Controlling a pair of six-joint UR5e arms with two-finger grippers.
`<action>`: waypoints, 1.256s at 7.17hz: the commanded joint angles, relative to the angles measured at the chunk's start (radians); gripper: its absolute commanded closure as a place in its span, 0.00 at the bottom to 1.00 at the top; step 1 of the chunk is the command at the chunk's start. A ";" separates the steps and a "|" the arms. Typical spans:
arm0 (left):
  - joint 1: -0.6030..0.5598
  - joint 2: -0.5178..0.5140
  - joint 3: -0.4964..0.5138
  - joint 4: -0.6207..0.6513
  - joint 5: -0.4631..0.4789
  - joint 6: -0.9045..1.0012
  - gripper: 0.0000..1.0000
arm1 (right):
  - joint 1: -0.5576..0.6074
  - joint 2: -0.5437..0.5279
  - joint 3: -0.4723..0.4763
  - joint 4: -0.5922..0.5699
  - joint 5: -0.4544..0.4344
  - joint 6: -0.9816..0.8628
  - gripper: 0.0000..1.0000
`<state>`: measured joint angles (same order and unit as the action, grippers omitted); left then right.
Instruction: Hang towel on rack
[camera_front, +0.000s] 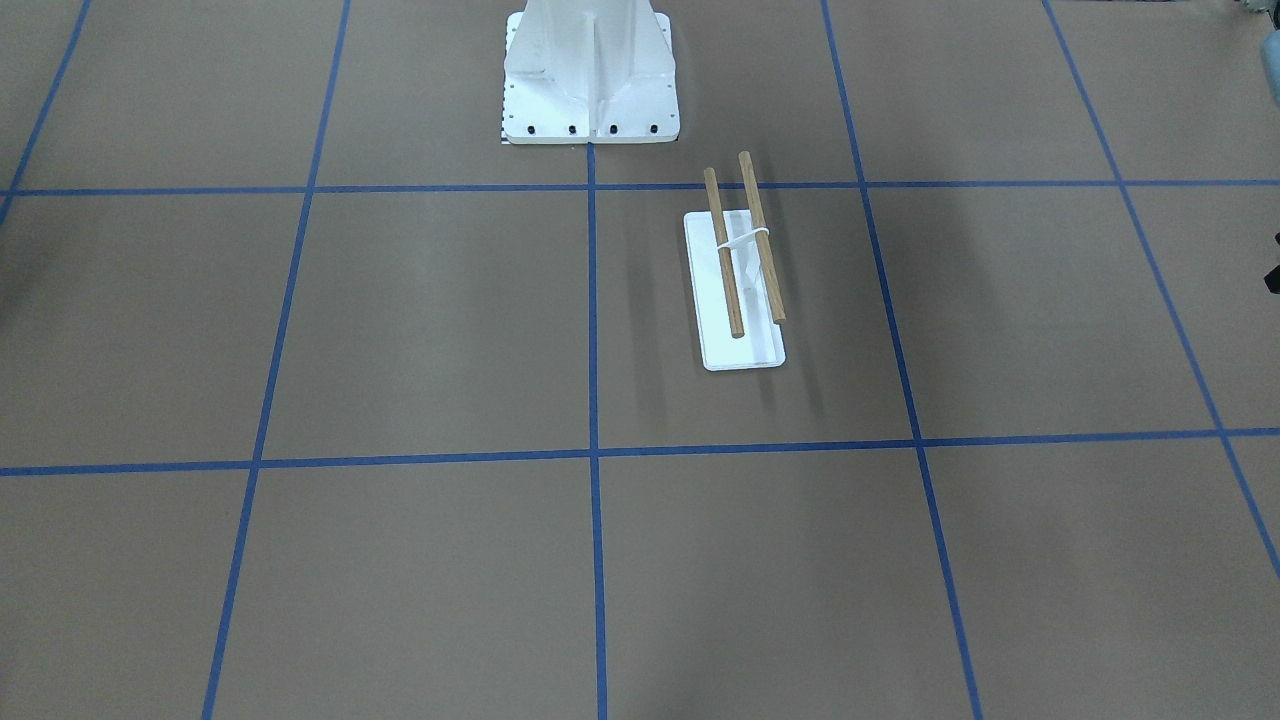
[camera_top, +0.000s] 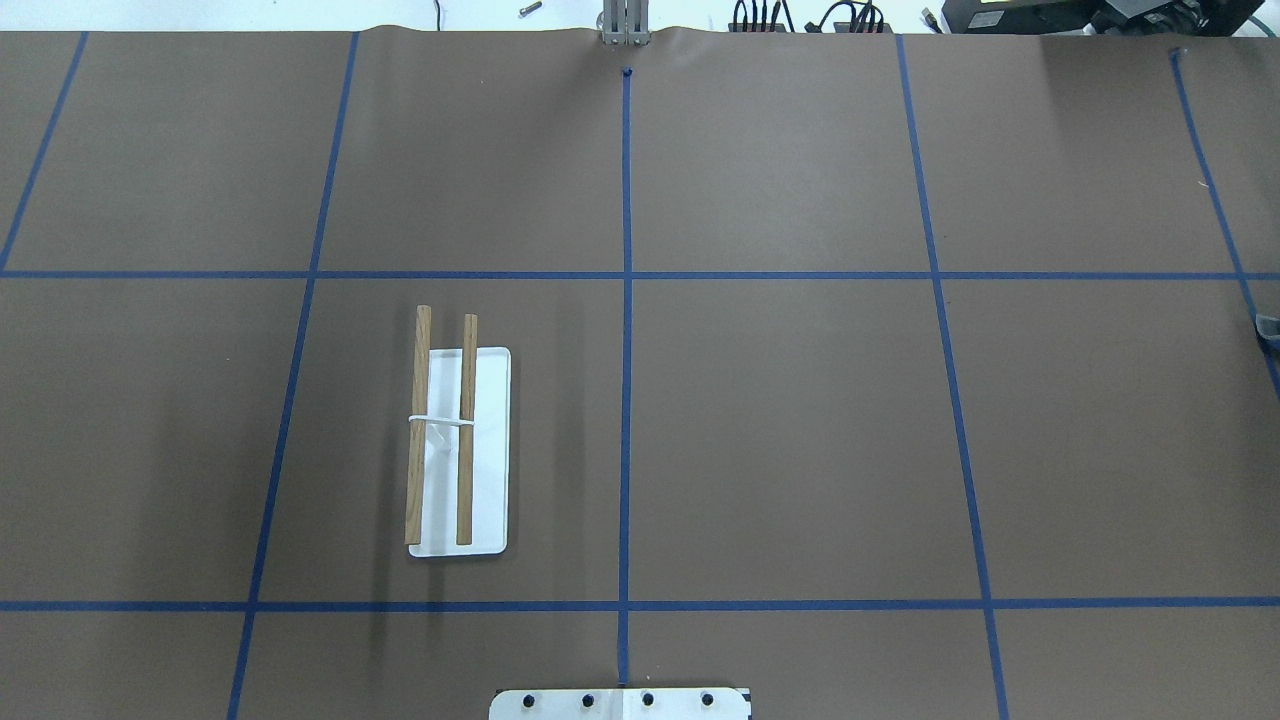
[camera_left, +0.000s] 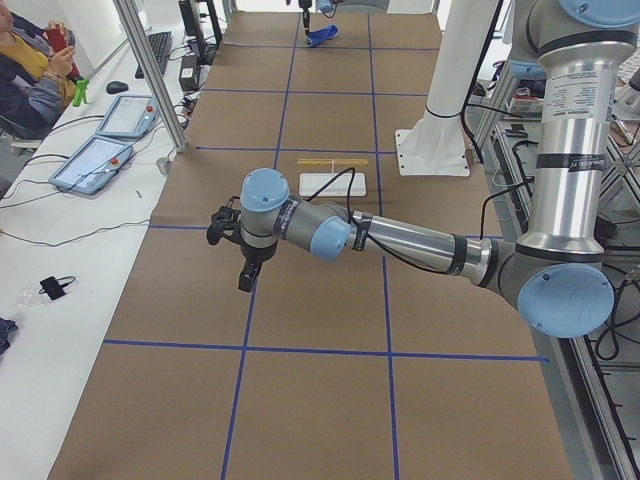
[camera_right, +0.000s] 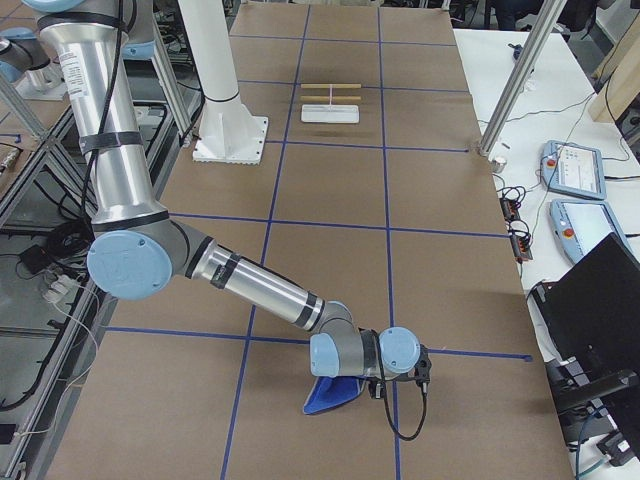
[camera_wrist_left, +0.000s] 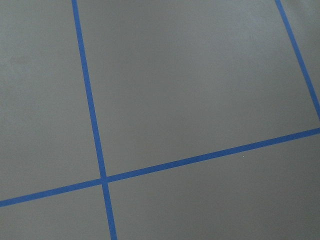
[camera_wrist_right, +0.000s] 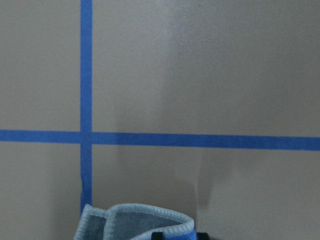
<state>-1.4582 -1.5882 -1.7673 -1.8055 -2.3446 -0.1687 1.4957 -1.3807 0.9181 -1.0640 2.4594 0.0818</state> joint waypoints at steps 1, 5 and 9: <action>-0.001 0.002 -0.004 0.000 -0.001 0.000 0.02 | 0.000 0.002 -0.004 -0.001 0.004 0.010 0.94; -0.001 0.002 -0.008 0.002 -0.001 0.000 0.02 | 0.000 0.006 0.008 0.005 0.044 0.007 0.71; -0.001 0.002 -0.004 0.000 0.001 0.000 0.02 | 0.000 0.000 0.005 0.006 0.041 0.004 0.40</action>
<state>-1.4588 -1.5854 -1.7717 -1.8054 -2.3440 -0.1687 1.4956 -1.3784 0.9246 -1.0595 2.5016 0.0897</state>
